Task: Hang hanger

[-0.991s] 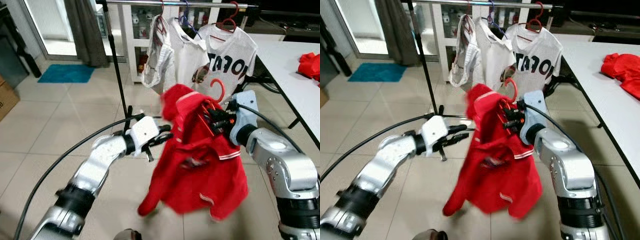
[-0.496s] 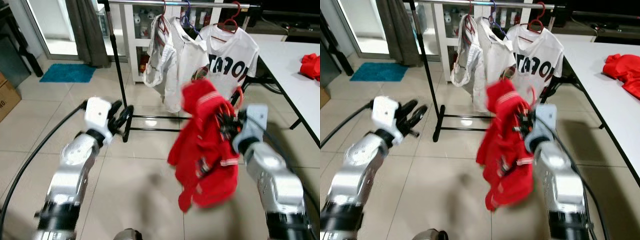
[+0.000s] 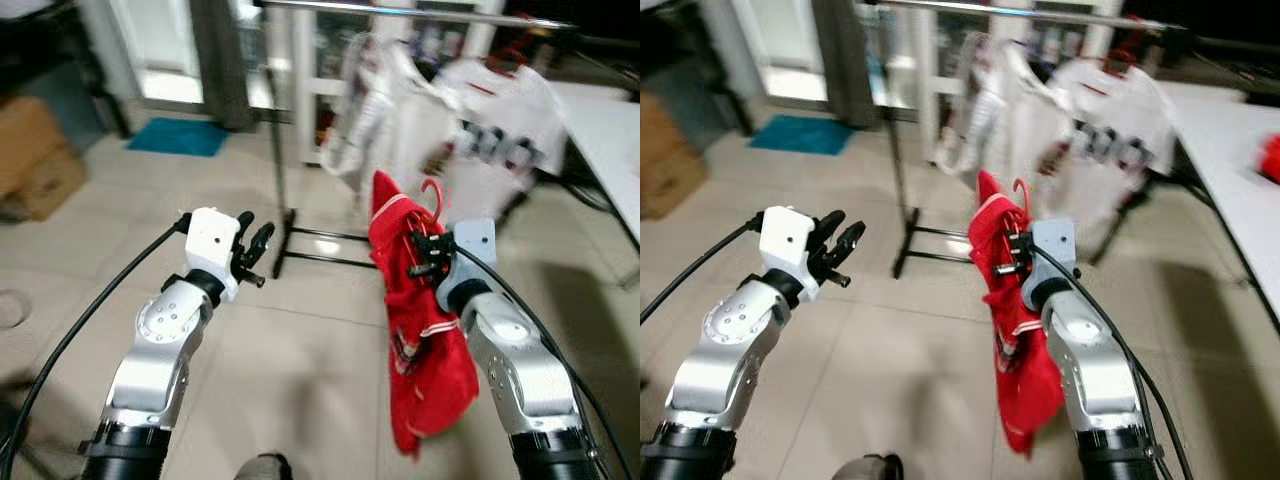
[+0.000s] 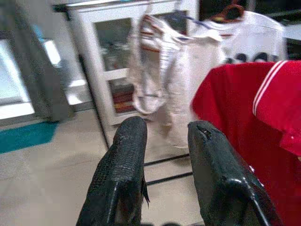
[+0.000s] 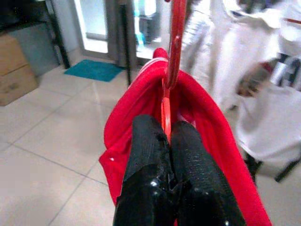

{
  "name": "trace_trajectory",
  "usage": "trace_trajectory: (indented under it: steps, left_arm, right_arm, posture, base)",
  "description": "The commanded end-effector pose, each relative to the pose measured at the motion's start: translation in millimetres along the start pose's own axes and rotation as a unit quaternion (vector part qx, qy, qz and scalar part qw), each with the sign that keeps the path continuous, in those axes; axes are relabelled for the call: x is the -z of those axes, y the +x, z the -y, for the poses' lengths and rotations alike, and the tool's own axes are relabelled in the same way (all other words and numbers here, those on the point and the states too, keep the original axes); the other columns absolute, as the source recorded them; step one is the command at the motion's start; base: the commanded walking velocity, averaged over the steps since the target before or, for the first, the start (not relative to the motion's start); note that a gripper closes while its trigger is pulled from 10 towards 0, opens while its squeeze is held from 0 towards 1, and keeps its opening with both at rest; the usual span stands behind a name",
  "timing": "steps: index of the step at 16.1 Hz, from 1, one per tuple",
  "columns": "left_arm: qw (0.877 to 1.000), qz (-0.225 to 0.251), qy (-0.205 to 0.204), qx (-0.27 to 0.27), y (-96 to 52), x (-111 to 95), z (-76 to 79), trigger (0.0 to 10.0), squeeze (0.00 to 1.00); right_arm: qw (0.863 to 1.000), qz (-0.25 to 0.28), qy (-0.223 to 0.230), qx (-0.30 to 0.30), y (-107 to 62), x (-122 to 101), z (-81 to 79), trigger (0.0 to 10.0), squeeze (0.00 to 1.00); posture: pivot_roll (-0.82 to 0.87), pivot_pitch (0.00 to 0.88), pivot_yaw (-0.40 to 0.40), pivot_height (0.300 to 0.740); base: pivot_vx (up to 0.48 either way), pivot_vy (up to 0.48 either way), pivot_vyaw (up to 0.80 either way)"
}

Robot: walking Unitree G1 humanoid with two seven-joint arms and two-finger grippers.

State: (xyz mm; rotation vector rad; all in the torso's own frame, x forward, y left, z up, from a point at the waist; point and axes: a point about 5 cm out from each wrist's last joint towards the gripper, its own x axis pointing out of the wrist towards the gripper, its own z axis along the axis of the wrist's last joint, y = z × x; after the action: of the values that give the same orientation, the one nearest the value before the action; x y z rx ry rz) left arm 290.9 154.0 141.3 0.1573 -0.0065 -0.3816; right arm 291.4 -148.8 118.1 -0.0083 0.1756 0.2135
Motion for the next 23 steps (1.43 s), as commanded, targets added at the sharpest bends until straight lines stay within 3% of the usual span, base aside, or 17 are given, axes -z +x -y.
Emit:
trace_trajectory:
  steps: [1,3,6,10,15,23]
  left_arm:
    - [1.0,-0.003,0.008,-0.012,0.7,-2,-4.5,10.0,0.0]
    - [0.999,-0.01,0.012,-0.029,0.3,-2,-9.4,10.0,0.0]
    - [0.999,-0.014,0.03,-0.032,1.1,-3,-10.8,10.0,0.0]
    - [0.999,-0.012,0.03,-0.035,2.5,-6,-9.9,10.0,0.0]
    - [0.999,-0.013,0.011,-0.033,3.6,-6,-5.5,10.0,0.0]
    - [0.999,-0.022,0.016,-0.033,3.2,-4,-4.7,10.0,0.0]
  right_arm:
    - [0.999,0.033,0.0,-0.004,3.9,-13,-2.7,10.0,0.0]
    - [0.999,0.03,0.023,0.02,5.8,-8,-1.8,10.0,0.0]
    - [0.998,0.009,-0.019,0.052,8.2,1,-0.5,10.0,0.0]
    - [0.999,0.025,0.018,0.02,7.7,-2,-3.2,10.0,0.0]
    - [0.999,0.035,0.017,0.009,6.7,-6,-7.9,10.0,0.0]
    - [1.0,0.024,0.02,-0.001,6.5,-4,-8.5,10.0,0.0]
  posture:
    - [-0.02,0.0,0.019,0.74]
    - [-0.01,0.0,0.015,0.74]
    - [-0.01,0.0,0.01,0.74]
    - [-0.01,0.0,0.01,0.74]
    - [-0.01,0.0,0.011,0.74]
    - [-0.01,0.0,0.007,0.74]
  base:
    - [0.36,0.0,0.8]
    - [0.381,0.0,0.0]
    - [0.384,0.0,0.0]
    - [0.382,0.0,0.0]
    - [0.383,0.0,0.0]
    - [0.382,0.0,0.0]
